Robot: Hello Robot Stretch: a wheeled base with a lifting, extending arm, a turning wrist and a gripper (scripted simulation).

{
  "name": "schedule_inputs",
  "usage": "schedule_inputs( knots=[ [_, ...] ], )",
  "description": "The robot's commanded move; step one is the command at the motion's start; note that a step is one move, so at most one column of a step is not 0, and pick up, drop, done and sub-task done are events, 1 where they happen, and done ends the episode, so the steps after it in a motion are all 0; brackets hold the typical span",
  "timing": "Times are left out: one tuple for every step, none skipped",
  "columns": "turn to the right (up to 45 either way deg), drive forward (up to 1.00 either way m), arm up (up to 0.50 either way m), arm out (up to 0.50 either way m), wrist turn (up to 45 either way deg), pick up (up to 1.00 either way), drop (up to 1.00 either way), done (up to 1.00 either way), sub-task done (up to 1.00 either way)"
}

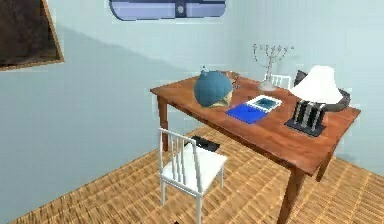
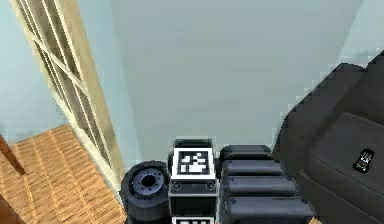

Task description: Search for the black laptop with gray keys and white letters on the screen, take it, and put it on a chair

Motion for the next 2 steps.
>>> schedule_inputs(
  knots=[
    [0.0, 0.55, 0.00, 0.00, 0.0, 0.00, 0.00, 0.00, 0.00],
    [-30.0, 0.00, 0.00, 0.00, 0.0, 0.00, 0.00, 0.00, 0.00]
  ],
)
